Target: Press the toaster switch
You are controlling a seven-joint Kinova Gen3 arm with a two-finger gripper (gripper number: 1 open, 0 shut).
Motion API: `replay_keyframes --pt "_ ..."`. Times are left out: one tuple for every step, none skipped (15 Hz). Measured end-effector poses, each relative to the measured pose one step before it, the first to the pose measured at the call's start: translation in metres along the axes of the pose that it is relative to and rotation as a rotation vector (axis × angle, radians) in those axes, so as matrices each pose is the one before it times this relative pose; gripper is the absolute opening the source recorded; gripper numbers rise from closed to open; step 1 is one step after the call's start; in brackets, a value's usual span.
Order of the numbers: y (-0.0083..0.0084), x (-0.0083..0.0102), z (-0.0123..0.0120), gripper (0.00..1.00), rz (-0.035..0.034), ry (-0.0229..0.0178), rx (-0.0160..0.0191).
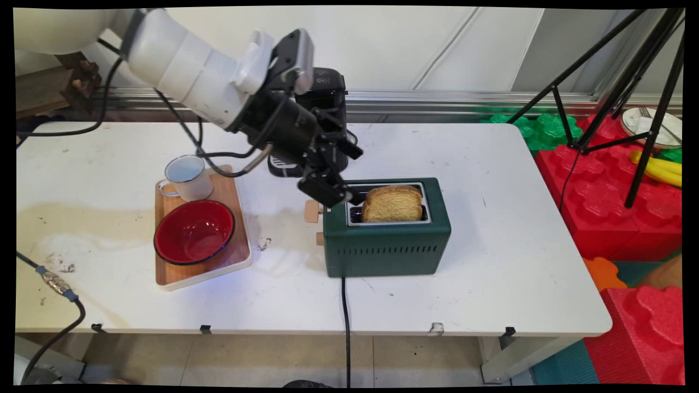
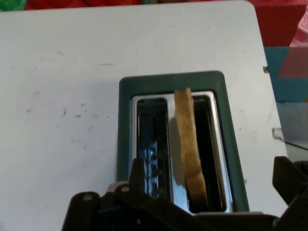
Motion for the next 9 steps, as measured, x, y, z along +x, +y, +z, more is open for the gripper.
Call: replay_keyframes --pt "0.00047 -0.00451 -0.00506 1.0 -0.00112 -0.00573 0.00162" --pt "0.0004 -0.00528 -0.00511 1.0 -0.0004 -0.00643 0.00173" --pt "0.00018 -0.00551 -0.00474 1.0 0.00064 -0.00641 0.0013" --pt "-0.00002 -0.00513 -0.00374 1.0 0.00099 -0.0065 0.00069" --pt "-0.0003 -0.00576 -0.00366 1.0 0.00252 -0.00768 -0.00038" --pt "-0.00004 -0.0056 -0.00339 1.0 0.00091 -0.00733 0.00129" --pt "-0.0003 -0.006 -0.00329 1.0 0.00158 -0.0075 0.00077" --pt "-0.00054 -0.00583 -0.0026 1.0 0.00027 -0.00661 0.00033" --pt "-0.00062 -0.0054 -0.00222 1.0 -0.00241 -0.00479 0.00052"
